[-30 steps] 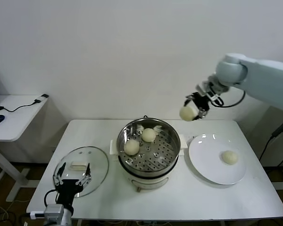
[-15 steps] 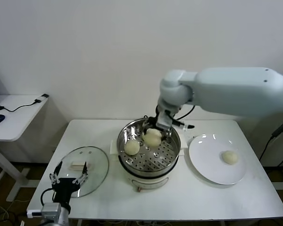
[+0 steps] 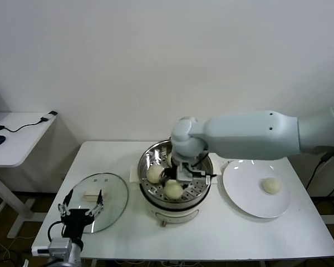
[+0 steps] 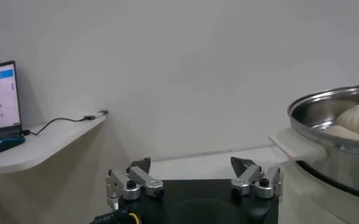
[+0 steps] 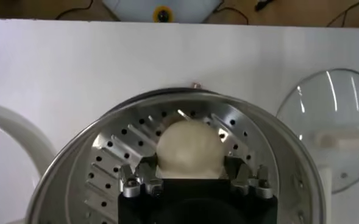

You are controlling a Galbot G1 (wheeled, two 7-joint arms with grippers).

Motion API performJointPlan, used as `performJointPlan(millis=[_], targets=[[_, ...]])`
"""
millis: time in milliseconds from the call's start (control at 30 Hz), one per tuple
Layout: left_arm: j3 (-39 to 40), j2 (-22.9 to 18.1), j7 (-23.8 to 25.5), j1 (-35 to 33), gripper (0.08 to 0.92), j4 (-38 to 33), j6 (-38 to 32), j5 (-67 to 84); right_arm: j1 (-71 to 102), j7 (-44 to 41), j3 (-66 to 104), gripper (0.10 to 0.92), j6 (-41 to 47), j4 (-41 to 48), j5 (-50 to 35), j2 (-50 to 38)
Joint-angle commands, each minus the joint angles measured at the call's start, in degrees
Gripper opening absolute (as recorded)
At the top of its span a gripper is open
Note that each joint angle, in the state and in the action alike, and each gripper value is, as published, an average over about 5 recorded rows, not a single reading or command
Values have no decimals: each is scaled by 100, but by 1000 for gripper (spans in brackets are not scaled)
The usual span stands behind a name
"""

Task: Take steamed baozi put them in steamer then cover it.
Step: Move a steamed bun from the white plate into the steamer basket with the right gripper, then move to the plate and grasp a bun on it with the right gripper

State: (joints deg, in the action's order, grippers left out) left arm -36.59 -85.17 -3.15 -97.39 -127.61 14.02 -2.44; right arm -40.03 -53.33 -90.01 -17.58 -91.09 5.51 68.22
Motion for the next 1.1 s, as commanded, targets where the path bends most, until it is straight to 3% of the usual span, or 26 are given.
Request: performJointPlan(millis=[33,233,433,600,700,867,1100], targets=[[-13,-9,-4,-22,823,-2,-20,3,295,62,-27,731,-81,12,314,147],[5,-22,-4,-70,823,-2,-58,-7,53,-114,-6,814,-194,53,-84,78],[8,-21,11,-73,823,-2,-77,2,-1027,-857,-19,823,-262,453,-1587,-479],[-6,-4,16,-51,823,-2,-93,45,-2330,-1293,-1318,823,577,1306,-3517,-1224],[-12,14,16,-41,823,-1,-97,80,-2723,-1317,-2078,823,1316,1488,-4036,-1851],[-7,22,17,-28,823,-1,-97,96,-2258,-1200,-2467,823,2191,1685,-3908,-3051],[-7,-9,18,-46,823,-2,-89,48,59,-997,-745,823,2495,2558,-2748,-3796]])
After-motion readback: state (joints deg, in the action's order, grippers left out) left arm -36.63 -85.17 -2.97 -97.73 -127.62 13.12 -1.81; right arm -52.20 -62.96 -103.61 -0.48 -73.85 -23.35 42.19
